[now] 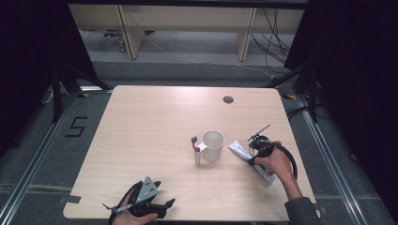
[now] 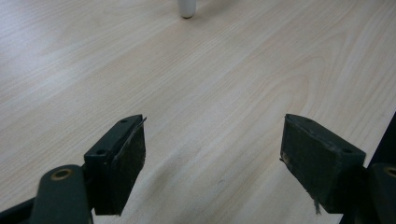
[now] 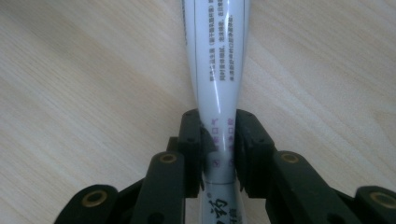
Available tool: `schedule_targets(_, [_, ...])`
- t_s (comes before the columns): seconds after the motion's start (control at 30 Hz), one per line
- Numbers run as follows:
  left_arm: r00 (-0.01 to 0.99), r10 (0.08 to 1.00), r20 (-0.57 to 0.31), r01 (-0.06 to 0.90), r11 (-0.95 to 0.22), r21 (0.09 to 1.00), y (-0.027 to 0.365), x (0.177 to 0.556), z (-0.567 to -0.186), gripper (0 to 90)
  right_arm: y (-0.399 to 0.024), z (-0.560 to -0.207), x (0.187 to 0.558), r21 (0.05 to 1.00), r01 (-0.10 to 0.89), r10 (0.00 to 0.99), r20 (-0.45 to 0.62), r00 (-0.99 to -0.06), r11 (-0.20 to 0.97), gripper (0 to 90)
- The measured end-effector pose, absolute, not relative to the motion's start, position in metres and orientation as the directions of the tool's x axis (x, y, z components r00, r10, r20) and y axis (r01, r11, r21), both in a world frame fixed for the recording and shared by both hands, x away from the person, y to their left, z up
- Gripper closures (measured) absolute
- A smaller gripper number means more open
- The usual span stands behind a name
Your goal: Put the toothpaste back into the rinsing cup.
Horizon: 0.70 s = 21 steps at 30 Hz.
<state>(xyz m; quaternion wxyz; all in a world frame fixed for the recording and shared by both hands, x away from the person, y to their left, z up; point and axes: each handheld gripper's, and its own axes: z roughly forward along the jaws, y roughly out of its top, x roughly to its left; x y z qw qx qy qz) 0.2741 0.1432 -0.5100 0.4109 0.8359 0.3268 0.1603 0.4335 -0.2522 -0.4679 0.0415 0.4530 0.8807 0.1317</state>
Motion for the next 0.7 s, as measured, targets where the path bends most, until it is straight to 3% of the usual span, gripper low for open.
schedule_targets(0.13, [0.734, 0.679, 0.002, 0.414, -0.450, 0.791, 0.1436, 0.2740, -0.5097, 21.8, -0.2501, -0.4710, 0.4342, 0.223, 0.810, 0.825, 0.041, -0.563, 0.542, 75.6])
schedule_targets(0.7, [0.732, 0.681, -0.009, 0.418, -0.440, 0.795, 0.1432, 0.2737, -0.5098, 22.3, -0.2447, -0.4724, 0.4399, 0.169, 0.749, 0.760, -0.004, -0.650, 0.641, 76.8])
